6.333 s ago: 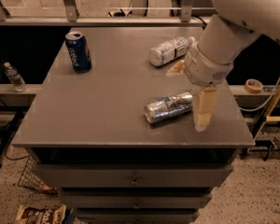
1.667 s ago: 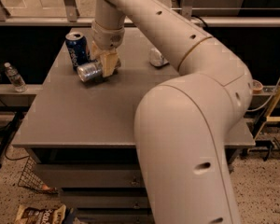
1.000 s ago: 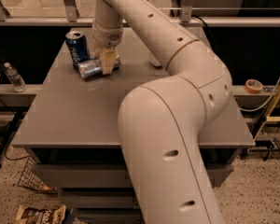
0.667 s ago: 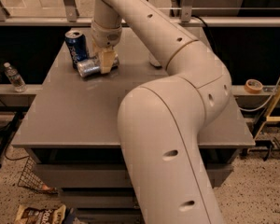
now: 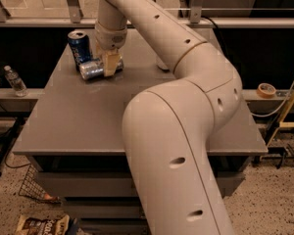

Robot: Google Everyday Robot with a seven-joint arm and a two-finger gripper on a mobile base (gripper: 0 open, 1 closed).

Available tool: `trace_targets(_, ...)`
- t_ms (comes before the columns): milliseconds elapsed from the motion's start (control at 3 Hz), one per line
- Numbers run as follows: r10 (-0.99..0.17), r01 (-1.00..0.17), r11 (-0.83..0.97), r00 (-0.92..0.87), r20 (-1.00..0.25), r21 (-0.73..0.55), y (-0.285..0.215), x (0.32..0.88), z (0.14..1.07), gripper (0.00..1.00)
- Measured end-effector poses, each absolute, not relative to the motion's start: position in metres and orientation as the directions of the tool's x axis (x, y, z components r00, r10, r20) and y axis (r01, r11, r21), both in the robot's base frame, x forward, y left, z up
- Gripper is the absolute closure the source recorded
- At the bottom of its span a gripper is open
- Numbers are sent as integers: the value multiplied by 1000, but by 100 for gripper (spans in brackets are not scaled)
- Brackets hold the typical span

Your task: Move redbull can near pepsi can

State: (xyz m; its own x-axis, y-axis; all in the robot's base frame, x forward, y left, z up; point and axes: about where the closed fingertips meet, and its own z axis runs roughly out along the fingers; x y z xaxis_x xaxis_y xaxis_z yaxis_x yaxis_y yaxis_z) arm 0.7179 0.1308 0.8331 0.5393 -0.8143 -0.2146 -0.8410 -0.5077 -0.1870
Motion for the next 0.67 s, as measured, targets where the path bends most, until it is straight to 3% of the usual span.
trace_targets(333,-814,-841,-506,540,-216,-193,133,720,832,13)
trace_targets(667,-814,-841,-506,539,-216,-193,133,720,835,0)
